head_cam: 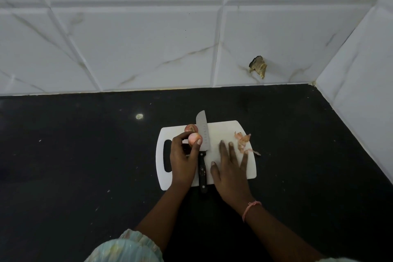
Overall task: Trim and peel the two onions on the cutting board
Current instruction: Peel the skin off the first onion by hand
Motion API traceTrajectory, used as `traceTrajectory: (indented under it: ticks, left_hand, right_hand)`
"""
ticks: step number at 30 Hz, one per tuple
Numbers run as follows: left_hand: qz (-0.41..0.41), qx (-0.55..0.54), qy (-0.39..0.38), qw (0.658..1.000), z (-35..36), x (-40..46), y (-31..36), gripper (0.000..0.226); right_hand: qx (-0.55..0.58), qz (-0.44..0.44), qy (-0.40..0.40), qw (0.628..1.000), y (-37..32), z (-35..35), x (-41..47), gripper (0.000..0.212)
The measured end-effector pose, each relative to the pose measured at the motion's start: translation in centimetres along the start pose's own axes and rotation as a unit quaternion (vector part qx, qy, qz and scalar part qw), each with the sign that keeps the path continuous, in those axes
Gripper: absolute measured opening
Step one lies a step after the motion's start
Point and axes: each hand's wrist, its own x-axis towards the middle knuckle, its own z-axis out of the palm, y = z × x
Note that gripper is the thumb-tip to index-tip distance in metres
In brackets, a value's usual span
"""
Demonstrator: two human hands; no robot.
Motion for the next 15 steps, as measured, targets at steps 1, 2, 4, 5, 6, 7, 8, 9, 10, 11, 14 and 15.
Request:
traceTrajectory:
  ticks: [1,2,4,5,6,7,8,9,10,11,14,15]
  left_hand:
    - [-0.003,-0.001,-0.002,1.0,0.0,0.0,0.1,0.032]
    - [-0.008,-0.007,-0.006,1.0,0.0,-0.1,0.2,0.034]
    - [-0.016,-0.019,-0.019,1.0,0.1,-0.2,0.8,0.038]
    - [-0.02,-0.025,-0.027,0.999,0.4,-0.3,1.2,0.041]
    - [-0.025,-0.035,-0.036,0.998,0.6,-0.3,1.7,0.042]
    - [-0.03,-0.052,-0.048,0.997,1.0,-0.3,2.3,0.042]
    - [-0.037,-0.074,-0.065,0.994,1.5,-0.2,3.1,0.041]
    - [-0.052,-0.1,-0.083,0.99,2.1,-0.1,3.8,0.038]
    - [-0.073,-0.126,-0.1,0.984,2.6,0.1,4.5,0.034]
    - [-0.099,-0.148,-0.112,0.978,2.9,0.2,5.2,0.031]
    - [-0.152,-0.203,-0.157,0.955,3.2,0.4,6.8,0.031]
    - [-0.159,-0.22,-0.177,0.946,3.2,0.3,7.2,0.032]
  right_hand:
    - [-0.014,0.023,0.022,0.999,0.6,-0.2,0.0,0.073]
    - [-0.015,0.041,0.052,0.998,1.0,-0.6,0.1,0.071]
    - [0.017,0.04,0.108,0.993,1.6,-1.7,0.5,0.064]
    - [0.047,0.018,0.122,0.991,1.7,-2.4,0.7,0.059]
    - [0.093,-0.009,0.124,0.988,1.4,-3.1,1.0,0.053]
    - [0.166,-0.031,0.113,0.979,0.9,-3.8,1.1,0.046]
    - [0.25,-0.042,0.094,0.963,0.4,-4.7,1.2,0.04]
    - [0.324,-0.043,0.079,0.942,-0.2,-5.4,1.2,0.035]
    - [0.378,-0.032,0.073,0.922,-0.5,-5.9,1.3,0.032]
    - [0.421,-0.014,0.076,0.904,-0.7,-6.4,1.4,0.031]
    - [0.515,0.051,0.112,0.848,-0.4,-7.2,1.9,0.024]
    - [0.537,0.072,0.125,0.831,-0.2,-7.5,2.1,0.023]
